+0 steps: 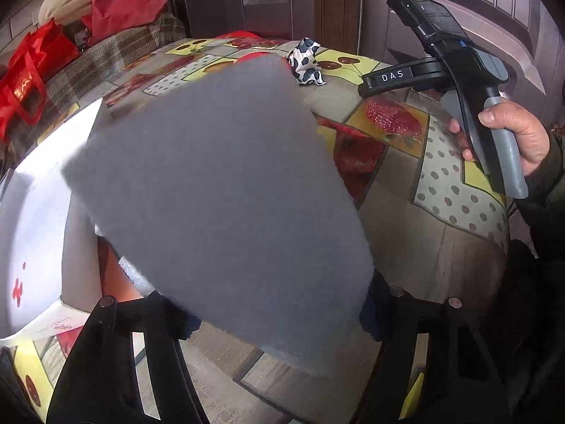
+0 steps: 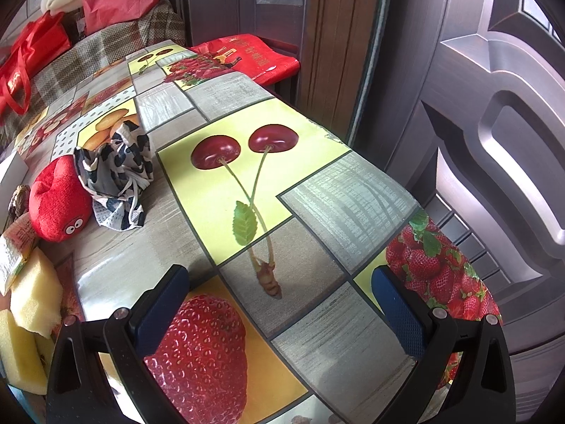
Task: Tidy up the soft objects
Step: 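Move the left tool toward the teal tissue pack while the right tool approaches the white foam block, then grasp the teal tissue pack with the left tool while the right tool grasps the white foam block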
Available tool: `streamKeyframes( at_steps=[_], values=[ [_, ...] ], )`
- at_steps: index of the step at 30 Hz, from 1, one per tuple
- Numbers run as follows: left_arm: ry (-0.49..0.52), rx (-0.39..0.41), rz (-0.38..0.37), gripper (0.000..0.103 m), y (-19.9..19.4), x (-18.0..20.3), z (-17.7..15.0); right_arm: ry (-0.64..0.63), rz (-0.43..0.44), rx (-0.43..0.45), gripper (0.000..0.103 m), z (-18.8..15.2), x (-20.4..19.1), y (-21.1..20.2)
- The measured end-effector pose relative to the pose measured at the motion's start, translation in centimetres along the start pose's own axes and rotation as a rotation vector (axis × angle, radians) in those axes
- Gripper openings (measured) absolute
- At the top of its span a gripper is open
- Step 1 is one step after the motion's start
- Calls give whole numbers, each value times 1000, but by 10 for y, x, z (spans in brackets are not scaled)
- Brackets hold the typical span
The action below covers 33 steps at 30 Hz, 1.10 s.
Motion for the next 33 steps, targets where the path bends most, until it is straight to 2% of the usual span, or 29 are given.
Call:
streamKeyframes(
  at_steps=[2, 3, 6, 7, 10, 16, 20, 24, 26, 31, 33],
  values=[
    [9, 4, 4, 62, -3, 2, -4, -91, 54, 13, 103, -2, -10, -2],
    [11, 6, 9, 59, -5, 2, -8, -117, 120, 21, 103, -4, -12, -5],
    [-5, 27, 25, 55, -17, -2, -22, -153, 414, 78, 103, -14, -12, -23],
    [-19, 39, 19, 53, -22, -5, -27, -170, 450, 90, 103, -16, -14, -29],
    [-59, 62, 6, 51, -34, -15, -40, -260, 485, 108, 103, -26, -29, -42],
    [-89, 72, 18, 50, -45, -22, -51, -379, 657, 134, 103, -44, -57, -68],
    [-71, 62, 32, 50, -43, -17, -53, -470, 779, 97, 103, -52, -81, -86],
    [-60, 69, 42, 50, -44, -13, -52, -655, 844, 41, 102, -82, -129, -101],
    [-68, 76, 33, 50, -46, -14, -54, -728, 844, 24, 101, -98, -148, -107],
    [-86, 86, 34, 50, -49, -16, -56, -881, 752, 32, 77, -123, -180, -113],
    [-82, 88, 40, 50, -50, -15, -56, -908, 746, 10, 74, -131, -185, -113]
  ],
)
Point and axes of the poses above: each gripper's, at about its wrist camera, not at the fingertips, and y roughly the way its jaws point, x to its right, z to its top, the point moved 3 cm from there along y, roughly the way its jaws point, and after that the axes turned 15 degrees about -x, right-handed, at the moved point
